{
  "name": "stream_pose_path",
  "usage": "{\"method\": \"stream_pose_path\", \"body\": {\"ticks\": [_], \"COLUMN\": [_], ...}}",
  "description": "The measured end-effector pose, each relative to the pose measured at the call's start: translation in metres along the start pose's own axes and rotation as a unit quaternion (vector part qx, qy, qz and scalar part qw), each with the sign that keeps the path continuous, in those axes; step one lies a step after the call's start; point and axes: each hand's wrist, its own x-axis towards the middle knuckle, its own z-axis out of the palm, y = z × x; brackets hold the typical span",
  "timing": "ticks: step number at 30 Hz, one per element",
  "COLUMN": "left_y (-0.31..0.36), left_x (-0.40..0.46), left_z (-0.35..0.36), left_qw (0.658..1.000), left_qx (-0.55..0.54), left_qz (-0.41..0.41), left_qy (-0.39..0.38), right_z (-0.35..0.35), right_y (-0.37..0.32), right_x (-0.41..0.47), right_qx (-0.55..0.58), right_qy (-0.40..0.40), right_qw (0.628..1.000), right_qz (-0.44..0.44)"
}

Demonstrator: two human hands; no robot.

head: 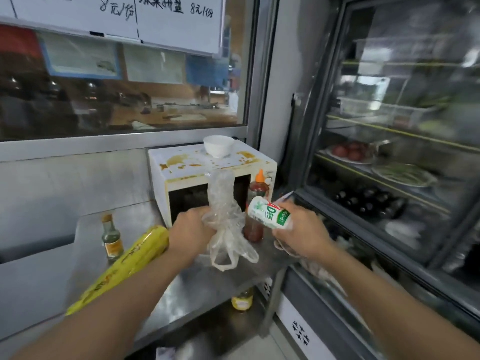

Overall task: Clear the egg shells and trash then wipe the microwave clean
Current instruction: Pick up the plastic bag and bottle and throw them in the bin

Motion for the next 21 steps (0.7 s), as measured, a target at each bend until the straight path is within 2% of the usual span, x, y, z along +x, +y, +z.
{"method": "stream_pose_path", "body": {"ticks": [8, 21], "left_y": [0.082, 0.23], "left_x": [-0.072, -0.222], "left_z": [0.067, 0.135], "left_qw": [0.993, 0.971], "left_qx": [0.002, -0.089], "left_qz": [0.104, 0.166], "left_qy": [-0.059, -0.144], "right_z": [-0.059, -0.148], "right_y": [0.092, 0.21], "right_x": [-0.11, -0.297], "right_qx": [-0.006, -0.043], "right_qy": [0.0, 0.032], "right_qw": [0.997, 0.977], "right_qz": [0.072, 0.204]}}
